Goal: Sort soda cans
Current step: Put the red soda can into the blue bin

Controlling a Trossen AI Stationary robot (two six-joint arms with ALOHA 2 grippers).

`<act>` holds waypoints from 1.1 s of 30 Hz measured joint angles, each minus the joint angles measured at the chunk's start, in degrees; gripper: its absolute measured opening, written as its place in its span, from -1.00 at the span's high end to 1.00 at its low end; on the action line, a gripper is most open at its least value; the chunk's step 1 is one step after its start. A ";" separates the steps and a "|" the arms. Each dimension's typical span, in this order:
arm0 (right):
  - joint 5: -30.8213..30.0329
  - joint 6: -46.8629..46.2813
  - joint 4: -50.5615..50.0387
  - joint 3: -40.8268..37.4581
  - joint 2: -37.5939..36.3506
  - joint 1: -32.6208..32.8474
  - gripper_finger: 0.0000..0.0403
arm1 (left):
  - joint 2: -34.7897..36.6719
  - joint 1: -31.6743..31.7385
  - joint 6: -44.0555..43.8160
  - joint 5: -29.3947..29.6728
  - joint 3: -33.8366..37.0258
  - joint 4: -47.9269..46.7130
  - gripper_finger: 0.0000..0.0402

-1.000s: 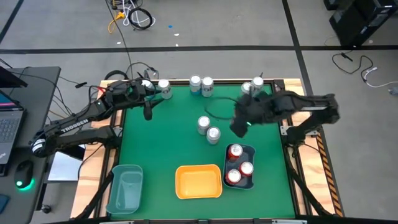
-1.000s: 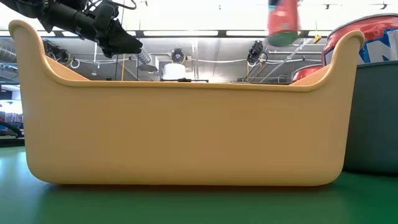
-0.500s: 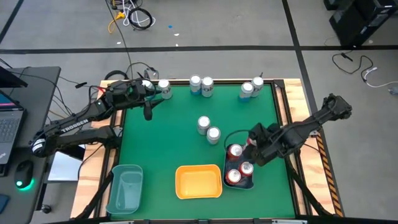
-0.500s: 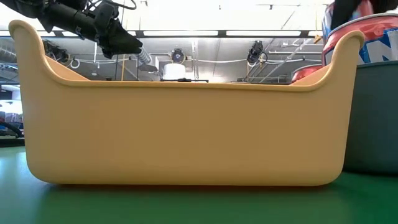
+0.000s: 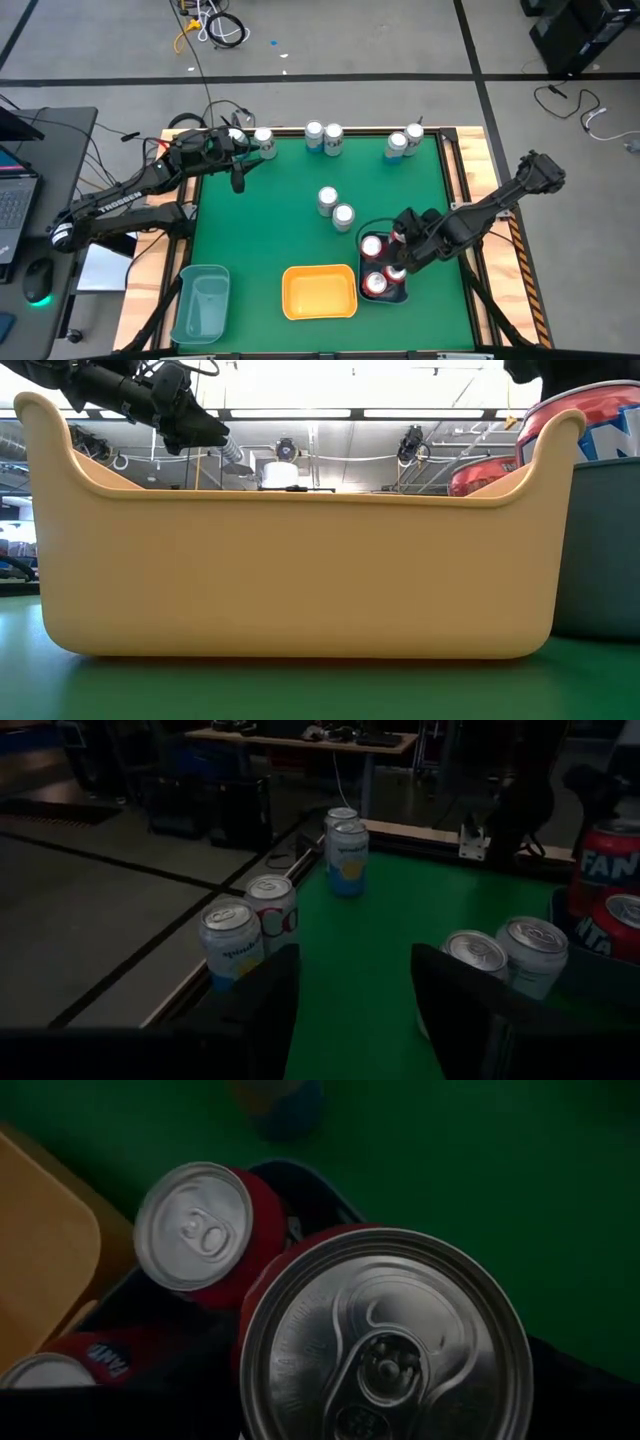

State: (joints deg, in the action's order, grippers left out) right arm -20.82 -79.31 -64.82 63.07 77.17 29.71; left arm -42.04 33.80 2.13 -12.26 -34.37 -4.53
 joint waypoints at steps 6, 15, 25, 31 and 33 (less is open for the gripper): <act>0.02 1.16 2.91 -2.34 2.05 -0.23 -0.45 | 0.00 -0.05 0.03 -0.02 0.00 0.02 0.02; 0.39 3.43 7.69 -5.29 4.17 -0.93 -0.45 | 0.00 -0.07 -0.02 0.01 0.00 -0.05 0.02; 1.13 4.20 10.10 -5.94 4.35 -2.04 -0.67 | 0.00 -0.07 0.04 0.01 0.00 -0.07 0.02; 3.43 7.44 11.58 -5.97 4.37 -2.87 -0.83 | 0.00 -0.09 0.20 0.01 0.00 -0.09 0.02; 4.20 8.35 12.02 -5.98 4.37 -3.05 -0.83 | 0.00 -0.09 0.20 0.01 0.00 -0.09 0.02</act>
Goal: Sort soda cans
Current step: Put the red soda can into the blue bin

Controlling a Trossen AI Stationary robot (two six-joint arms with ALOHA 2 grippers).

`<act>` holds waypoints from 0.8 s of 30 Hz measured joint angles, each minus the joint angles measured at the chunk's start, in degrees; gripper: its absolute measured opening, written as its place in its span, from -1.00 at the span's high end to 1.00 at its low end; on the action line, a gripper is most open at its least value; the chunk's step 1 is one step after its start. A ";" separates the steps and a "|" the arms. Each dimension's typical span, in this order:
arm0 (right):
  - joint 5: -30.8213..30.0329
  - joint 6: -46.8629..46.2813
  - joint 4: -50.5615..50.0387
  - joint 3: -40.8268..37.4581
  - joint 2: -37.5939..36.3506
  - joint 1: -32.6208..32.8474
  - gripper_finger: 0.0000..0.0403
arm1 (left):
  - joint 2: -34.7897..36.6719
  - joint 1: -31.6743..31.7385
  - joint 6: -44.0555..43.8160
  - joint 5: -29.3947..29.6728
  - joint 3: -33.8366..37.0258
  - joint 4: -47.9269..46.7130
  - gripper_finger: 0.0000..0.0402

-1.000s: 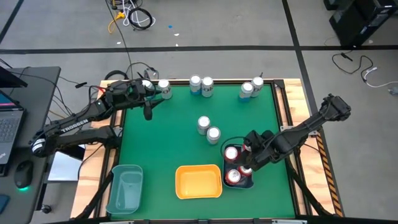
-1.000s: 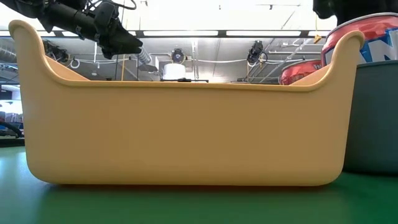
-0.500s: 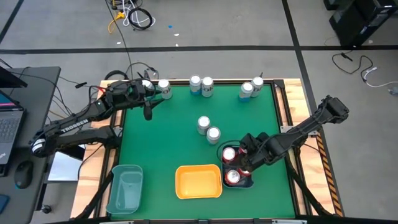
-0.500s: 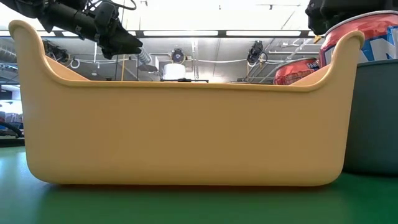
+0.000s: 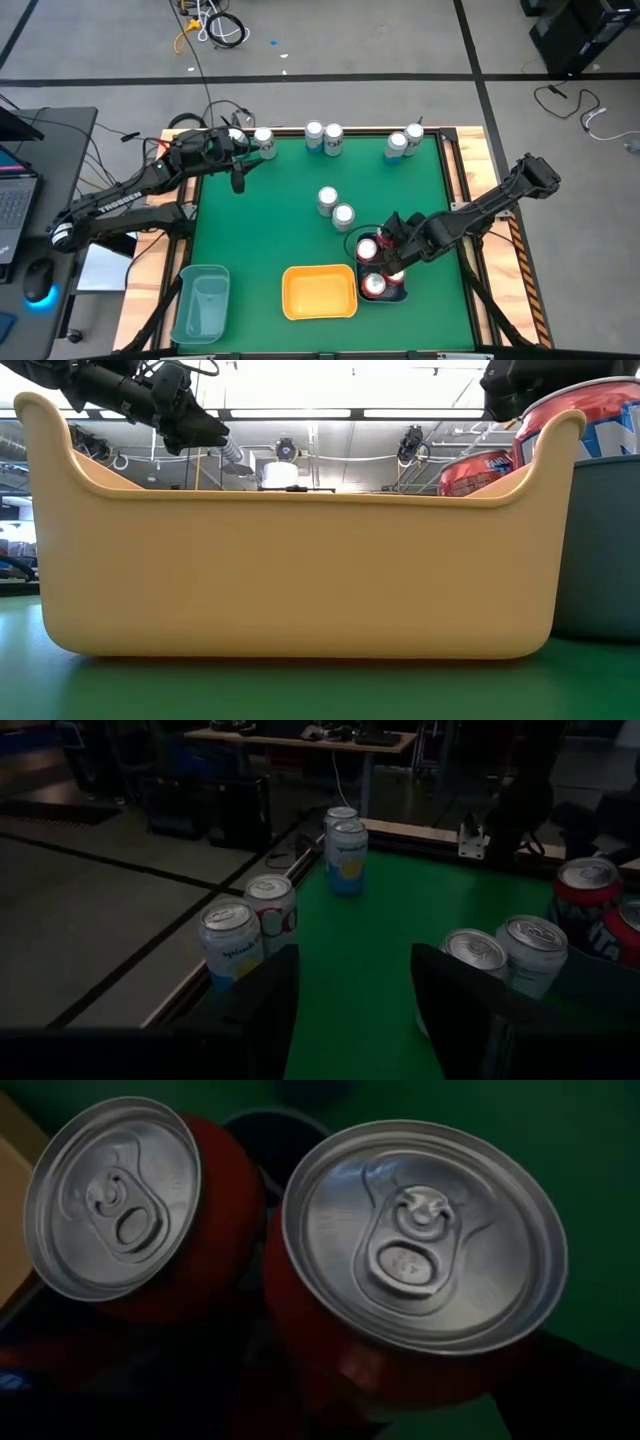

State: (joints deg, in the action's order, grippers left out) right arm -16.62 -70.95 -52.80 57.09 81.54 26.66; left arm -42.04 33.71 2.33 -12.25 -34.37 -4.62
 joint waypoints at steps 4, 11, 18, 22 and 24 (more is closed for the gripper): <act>0.34 0.64 0.24 0.02 0.00 -0.01 -0.82 | 0.00 -0.02 0.00 0.00 0.00 0.00 0.02; -1.60 1.11 0.04 0.02 -0.09 1.14 -0.44 | 0.00 -0.02 -0.01 0.00 0.00 0.11 0.02; -6.72 -1.42 0.00 0.02 -0.09 4.57 -0.32 | 0.00 -0.02 -0.04 0.00 0.00 0.26 0.02; -10.21 -4.10 1.07 -0.88 -0.11 6.75 -0.32 | 0.01 -0.02 -0.24 -0.01 0.00 0.55 0.02; -10.75 -6.30 1.59 -1.93 -0.22 7.47 -0.32 | 0.00 -0.02 -0.24 -0.02 0.00 0.55 0.02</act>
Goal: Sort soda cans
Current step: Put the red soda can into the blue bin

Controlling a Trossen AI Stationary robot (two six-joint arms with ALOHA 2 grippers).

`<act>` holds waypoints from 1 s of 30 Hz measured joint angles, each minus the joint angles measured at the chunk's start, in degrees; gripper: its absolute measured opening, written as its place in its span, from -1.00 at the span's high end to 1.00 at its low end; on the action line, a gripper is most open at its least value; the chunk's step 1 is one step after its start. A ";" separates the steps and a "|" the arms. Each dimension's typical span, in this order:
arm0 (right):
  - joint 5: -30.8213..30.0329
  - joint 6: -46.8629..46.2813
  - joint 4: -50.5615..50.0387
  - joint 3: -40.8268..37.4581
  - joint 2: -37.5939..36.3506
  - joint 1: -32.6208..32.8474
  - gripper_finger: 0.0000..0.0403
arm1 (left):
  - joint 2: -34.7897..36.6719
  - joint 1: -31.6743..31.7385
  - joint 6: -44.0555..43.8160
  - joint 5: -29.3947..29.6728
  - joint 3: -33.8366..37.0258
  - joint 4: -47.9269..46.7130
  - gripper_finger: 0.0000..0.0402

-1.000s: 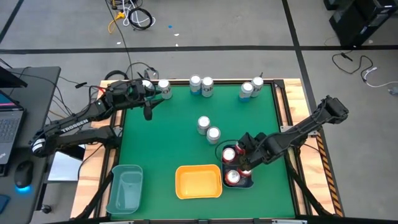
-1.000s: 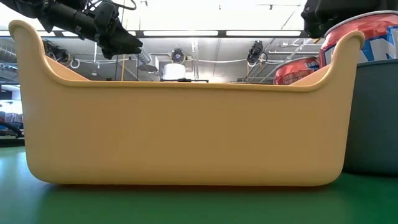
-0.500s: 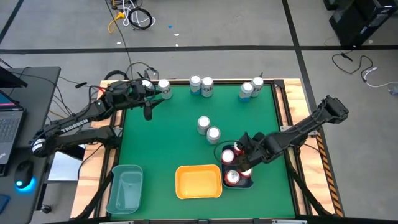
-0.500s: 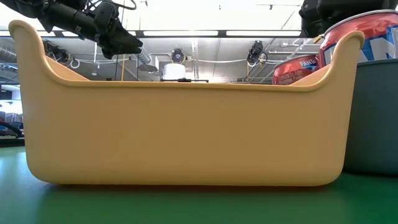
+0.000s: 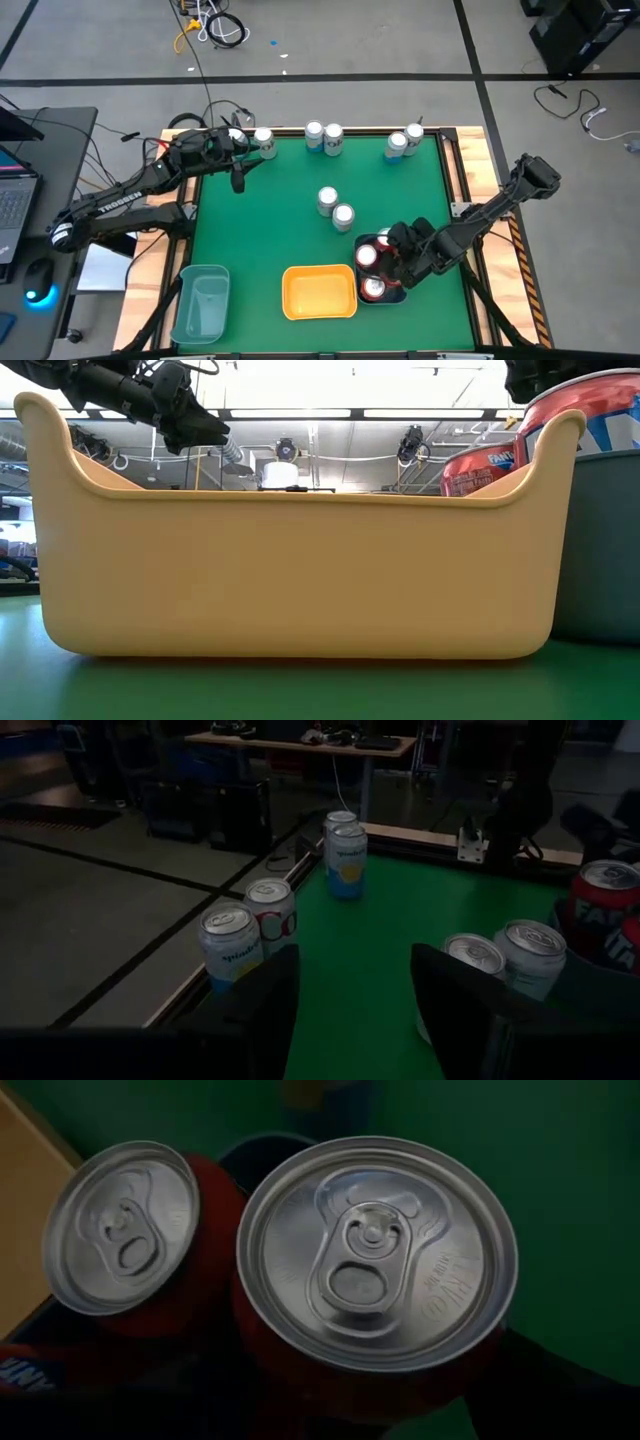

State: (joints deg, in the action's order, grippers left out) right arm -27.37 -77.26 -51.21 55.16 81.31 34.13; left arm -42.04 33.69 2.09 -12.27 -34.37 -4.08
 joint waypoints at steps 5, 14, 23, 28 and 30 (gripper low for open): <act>1.10 -0.23 1.55 -1.05 -0.06 0.33 -0.60 | 0.00 0.00 -0.35 0.00 0.00 0.00 0.02; 5.75 3.10 2.63 -0.67 0.05 -0.50 -0.71 | 0.02 0.00 -0.85 0.00 0.00 -0.04 0.02; 5.12 7.71 -5.68 7.00 0.05 -3.04 -0.48 | 0.02 0.00 -0.83 0.00 0.00 -0.02 0.02; 3.63 11.44 -8.85 10.44 0.05 -7.10 -0.33 | 0.02 0.01 -0.79 0.00 0.00 -0.04 0.02; 4.03 14.18 -7.53 10.69 0.05 -9.32 -0.18 | 0.02 0.00 -0.81 0.01 0.00 -0.04 0.02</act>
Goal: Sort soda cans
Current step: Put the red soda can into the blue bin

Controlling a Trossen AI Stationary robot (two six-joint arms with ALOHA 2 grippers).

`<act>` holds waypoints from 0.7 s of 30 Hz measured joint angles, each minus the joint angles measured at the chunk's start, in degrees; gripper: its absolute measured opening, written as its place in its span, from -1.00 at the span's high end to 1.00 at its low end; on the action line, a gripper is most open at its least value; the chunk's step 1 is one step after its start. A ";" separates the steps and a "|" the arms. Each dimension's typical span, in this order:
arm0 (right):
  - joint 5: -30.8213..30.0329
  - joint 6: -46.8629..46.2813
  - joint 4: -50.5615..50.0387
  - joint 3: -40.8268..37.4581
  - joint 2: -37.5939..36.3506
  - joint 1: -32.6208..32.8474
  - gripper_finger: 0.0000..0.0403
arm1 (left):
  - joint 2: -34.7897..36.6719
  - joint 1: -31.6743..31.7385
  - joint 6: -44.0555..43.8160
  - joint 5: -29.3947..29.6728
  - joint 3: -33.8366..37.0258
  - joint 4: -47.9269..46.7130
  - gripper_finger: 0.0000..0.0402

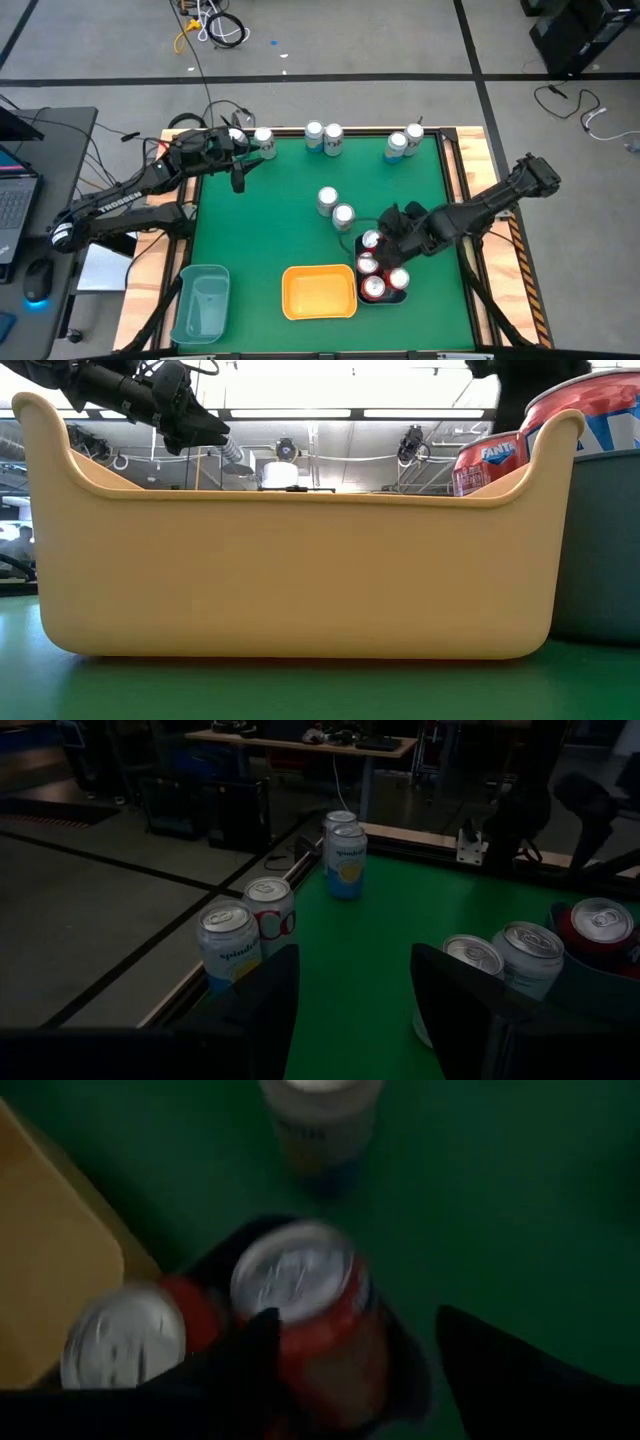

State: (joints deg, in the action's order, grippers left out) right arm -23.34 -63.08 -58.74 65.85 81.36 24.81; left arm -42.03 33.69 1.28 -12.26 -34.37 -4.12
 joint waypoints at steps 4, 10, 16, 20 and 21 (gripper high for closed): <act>2.07 6.29 3.59 0.08 0.00 -3.76 0.27 | 0.01 0.01 -0.01 -0.01 0.00 -0.02 0.02; 5.58 10.80 5.64 -0.89 0.00 -5.15 0.94 | 0.01 0.00 -0.02 0.01 0.00 -0.09 0.02; 8.18 10.81 9.83 -3.27 0.02 -5.08 0.90 | 0.01 0.00 -0.02 0.01 0.00 -0.04 0.02; 8.67 10.28 9.93 -3.73 0.00 -5.05 0.98 | 0.00 0.02 -0.04 0.01 0.00 -0.04 0.02; 8.70 10.06 9.79 -3.74 0.00 -4.85 0.99 | 0.01 0.00 -0.04 0.01 0.00 -0.07 0.02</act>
State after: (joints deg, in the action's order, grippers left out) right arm -14.64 -53.02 -48.95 62.11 81.36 19.96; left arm -42.02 33.69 1.23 -12.25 -34.37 -4.19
